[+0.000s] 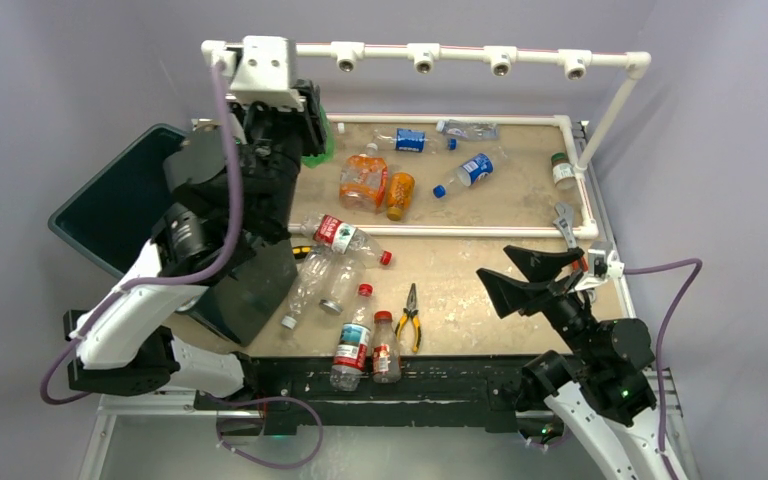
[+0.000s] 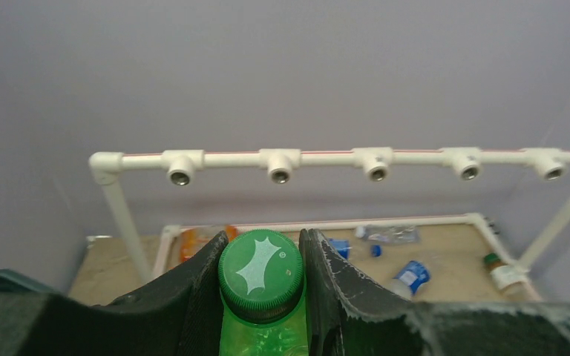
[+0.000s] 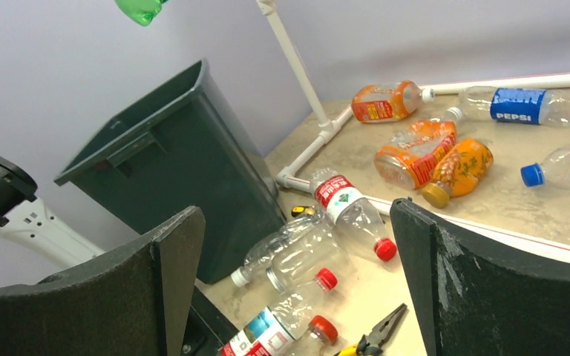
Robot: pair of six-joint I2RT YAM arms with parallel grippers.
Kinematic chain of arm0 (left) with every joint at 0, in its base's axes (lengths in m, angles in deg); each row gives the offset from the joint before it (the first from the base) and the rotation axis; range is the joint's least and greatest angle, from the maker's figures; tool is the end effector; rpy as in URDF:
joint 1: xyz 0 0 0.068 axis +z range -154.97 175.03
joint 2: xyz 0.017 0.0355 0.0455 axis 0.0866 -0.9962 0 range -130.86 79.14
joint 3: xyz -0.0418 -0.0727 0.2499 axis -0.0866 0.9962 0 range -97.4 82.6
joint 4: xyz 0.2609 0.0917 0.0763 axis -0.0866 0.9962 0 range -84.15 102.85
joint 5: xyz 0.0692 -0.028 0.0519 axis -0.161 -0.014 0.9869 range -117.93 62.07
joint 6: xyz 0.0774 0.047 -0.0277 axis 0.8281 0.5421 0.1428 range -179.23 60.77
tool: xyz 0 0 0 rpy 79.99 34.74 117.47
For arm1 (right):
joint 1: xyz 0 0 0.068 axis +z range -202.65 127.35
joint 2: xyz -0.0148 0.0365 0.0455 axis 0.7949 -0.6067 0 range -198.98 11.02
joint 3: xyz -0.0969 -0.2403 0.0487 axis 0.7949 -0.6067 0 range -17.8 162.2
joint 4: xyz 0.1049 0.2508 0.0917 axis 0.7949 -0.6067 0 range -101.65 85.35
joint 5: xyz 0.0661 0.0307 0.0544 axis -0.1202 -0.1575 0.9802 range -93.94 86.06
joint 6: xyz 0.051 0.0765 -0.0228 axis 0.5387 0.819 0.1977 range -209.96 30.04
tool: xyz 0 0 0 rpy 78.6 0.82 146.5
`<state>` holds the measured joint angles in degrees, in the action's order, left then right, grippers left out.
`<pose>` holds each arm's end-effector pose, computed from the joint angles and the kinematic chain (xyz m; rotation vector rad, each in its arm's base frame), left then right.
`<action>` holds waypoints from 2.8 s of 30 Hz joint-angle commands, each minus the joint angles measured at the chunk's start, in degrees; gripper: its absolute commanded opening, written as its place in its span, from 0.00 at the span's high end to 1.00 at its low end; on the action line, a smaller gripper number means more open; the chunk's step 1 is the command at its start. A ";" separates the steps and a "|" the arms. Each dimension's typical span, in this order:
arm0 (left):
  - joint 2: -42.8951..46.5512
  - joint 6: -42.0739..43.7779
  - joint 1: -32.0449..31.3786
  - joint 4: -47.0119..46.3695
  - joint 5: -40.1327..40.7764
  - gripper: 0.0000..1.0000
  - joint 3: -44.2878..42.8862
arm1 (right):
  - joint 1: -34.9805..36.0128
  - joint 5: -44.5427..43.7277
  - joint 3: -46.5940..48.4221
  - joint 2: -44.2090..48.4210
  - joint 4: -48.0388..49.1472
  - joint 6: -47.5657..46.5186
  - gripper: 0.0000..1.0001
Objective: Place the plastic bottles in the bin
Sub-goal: Place the plastic bottle in the trash bin, then pick up the plastic bottle from the corner of the board.
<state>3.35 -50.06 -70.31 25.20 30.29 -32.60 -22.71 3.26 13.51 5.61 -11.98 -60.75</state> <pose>0.1669 -0.1891 0.6200 -0.0306 1.3917 -0.1979 0.1123 0.0771 0.3610 -0.1224 1.3038 0.9668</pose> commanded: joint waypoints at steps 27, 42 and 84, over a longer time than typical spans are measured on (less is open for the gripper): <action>2.14 5.06 19.77 11.83 8.66 1.00 3.94 | 0.12 1.55 -7.31 -4.35 7.06 4.90 0.02; 6.58 -10.59 48.36 7.82 -0.01 1.00 24.92 | 0.11 2.96 -8.62 -5.01 8.85 5.93 0.02; 5.96 -39.15 -4.97 3.19 -9.81 0.01 47.37 | 21.79 -0.27 -12.08 -43.17 13.81 9.08 0.11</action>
<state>1.34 -78.96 -74.94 35.78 20.02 7.40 -10.82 9.10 -0.59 -35.24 3.08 -54.69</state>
